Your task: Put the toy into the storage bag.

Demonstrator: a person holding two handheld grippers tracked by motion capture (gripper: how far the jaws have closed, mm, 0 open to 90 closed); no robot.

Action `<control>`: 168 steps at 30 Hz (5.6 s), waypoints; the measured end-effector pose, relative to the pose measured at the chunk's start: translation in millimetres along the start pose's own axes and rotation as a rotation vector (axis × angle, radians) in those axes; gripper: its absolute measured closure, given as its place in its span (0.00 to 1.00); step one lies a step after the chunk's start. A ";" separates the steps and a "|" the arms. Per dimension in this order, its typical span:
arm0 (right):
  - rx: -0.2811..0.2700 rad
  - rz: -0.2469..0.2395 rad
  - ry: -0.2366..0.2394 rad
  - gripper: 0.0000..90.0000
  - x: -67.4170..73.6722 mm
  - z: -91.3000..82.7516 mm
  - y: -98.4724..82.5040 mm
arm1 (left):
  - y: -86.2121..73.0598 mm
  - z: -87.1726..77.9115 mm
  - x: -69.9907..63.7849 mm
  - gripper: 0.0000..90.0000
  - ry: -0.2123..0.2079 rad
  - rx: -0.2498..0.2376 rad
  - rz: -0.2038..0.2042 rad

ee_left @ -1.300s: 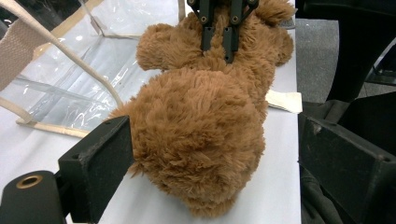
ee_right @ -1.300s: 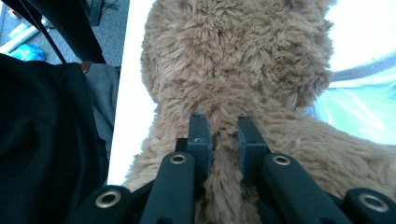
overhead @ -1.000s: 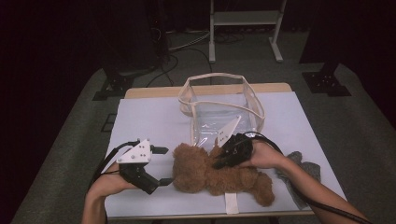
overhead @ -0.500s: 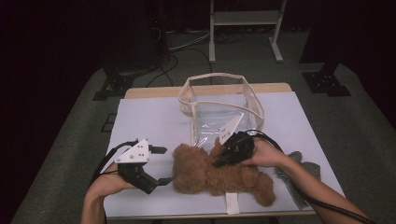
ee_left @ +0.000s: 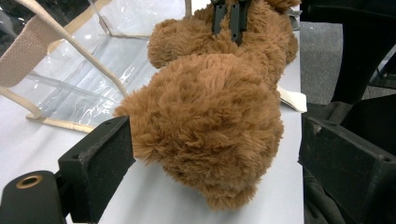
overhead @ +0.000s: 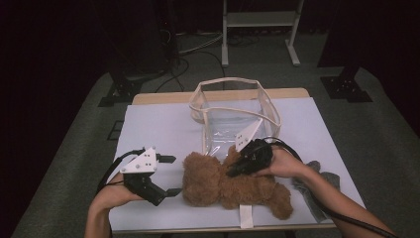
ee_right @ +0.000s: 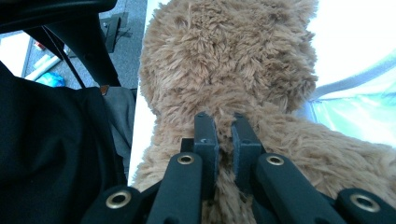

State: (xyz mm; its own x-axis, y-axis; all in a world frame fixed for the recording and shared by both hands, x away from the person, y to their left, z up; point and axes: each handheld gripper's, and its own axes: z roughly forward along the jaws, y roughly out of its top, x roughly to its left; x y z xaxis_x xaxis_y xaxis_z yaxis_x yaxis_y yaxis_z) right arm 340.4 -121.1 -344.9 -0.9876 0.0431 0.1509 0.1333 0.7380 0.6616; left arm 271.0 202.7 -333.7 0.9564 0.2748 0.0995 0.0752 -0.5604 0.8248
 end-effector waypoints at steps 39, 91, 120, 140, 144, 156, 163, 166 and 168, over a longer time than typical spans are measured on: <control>-0.078 0.039 0.016 0.94 3.5 -20.3 5.4 | -5.2 -13.8 2.4 0.10 0.034 -0.018 -0.009; -0.217 0.076 -0.039 0.95 10.3 -57.4 24.1 | -12.2 -31.0 3.9 0.10 0.064 -0.031 -0.016; -0.292 0.027 -0.094 0.95 4.4 -123.0 92.7 | -16.7 -33.0 7.1 0.10 0.063 -0.037 -0.035; -0.249 0.016 -0.181 0.95 -42.1 -175.2 181.6 | -22.1 -40.1 10.3 0.10 0.076 -0.036 -0.047; -0.250 0.025 -0.205 0.95 -58.3 -182.0 191.4 | -22.3 -39.7 10.2 0.10 0.075 -0.037 -0.048; -0.244 0.072 -0.234 0.95 -100.1 -185.8 202.3 | -24.0 -38.2 10.1 0.10 0.067 -0.035 -0.057; -0.247 0.082 -0.259 0.95 -115.9 -194.5 207.2 | -24.6 -39.3 9.8 0.10 0.065 -0.035 -0.056; -0.245 0.098 -0.269 0.95 -122.5 -196.9 207.3 | -24.8 -39.4 9.9 0.10 0.064 -0.032 -0.054; -0.247 0.111 -0.282 0.95 -128.0 -199.2 206.8 | -25.0 -39.2 10.2 0.10 0.064 -0.030 -0.053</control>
State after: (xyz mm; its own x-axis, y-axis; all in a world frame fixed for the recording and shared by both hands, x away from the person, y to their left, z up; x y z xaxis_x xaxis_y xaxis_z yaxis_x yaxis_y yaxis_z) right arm 510.9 -108.2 -81.0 -0.9454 0.3225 0.0461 0.2225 0.5358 0.8145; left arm 267.9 250.1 -331.5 0.9312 0.3531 0.0902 0.1155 -0.5206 0.8459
